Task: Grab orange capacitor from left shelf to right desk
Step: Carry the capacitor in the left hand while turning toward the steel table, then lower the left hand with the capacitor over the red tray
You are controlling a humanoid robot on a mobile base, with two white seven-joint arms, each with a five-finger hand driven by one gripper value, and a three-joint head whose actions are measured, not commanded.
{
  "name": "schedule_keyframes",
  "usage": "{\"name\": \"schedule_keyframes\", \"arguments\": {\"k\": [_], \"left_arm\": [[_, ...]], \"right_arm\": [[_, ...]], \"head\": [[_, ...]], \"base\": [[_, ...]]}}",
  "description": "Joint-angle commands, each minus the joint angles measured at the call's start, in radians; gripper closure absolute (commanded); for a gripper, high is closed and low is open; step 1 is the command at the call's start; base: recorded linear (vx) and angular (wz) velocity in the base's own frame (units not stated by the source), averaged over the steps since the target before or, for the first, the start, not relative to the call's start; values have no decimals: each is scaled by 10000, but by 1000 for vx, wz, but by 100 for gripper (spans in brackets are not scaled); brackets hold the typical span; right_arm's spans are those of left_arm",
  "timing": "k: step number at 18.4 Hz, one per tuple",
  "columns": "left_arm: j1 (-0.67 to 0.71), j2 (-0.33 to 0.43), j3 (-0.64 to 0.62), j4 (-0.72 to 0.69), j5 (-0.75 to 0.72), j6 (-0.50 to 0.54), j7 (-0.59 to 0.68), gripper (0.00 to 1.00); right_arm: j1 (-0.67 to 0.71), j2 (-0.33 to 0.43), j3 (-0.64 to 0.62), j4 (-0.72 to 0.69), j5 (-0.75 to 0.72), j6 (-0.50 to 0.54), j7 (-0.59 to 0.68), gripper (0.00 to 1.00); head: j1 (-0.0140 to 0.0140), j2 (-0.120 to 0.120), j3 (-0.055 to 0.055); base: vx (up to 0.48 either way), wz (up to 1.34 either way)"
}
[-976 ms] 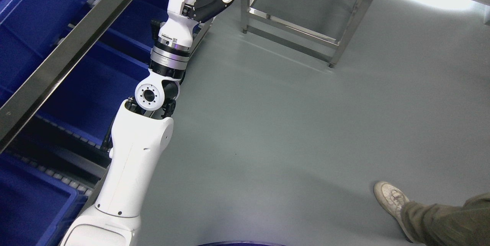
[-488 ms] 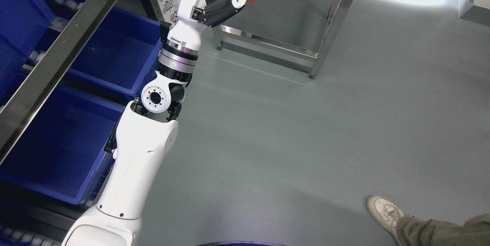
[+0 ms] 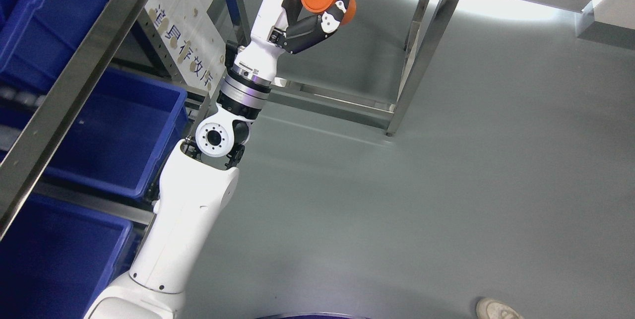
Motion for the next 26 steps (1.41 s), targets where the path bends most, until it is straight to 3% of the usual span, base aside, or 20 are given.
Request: {"name": "schedule_keyframes", "arguments": {"k": [1, 15, 20, 26], "left_arm": [[268, 174, -473, -50, -387, -4, -217, 98], [-498, 174, 94, -372, -402, 11, -295, 98], [-745, 174, -425, 271, -1535, 1589, -356, 97], [-225, 174, -1193, 1024, -1890, 2296, -356, 96]], "right_arm": [[-16, -175, -108, -337, 0, -5, -1, 0], [-16, -175, -108, -337, 0, -5, -1, 0], [-16, -175, -108, -337, 0, -5, -1, 0], [-16, -175, -108, -337, 0, -5, -1, 0]], "head": [[0, 0, 0], [0, 0, 0], [0, 0, 0], [0, 0, 0]], "base": [[484, -177], [502, -83], [382, -94], [232, -88]]}}
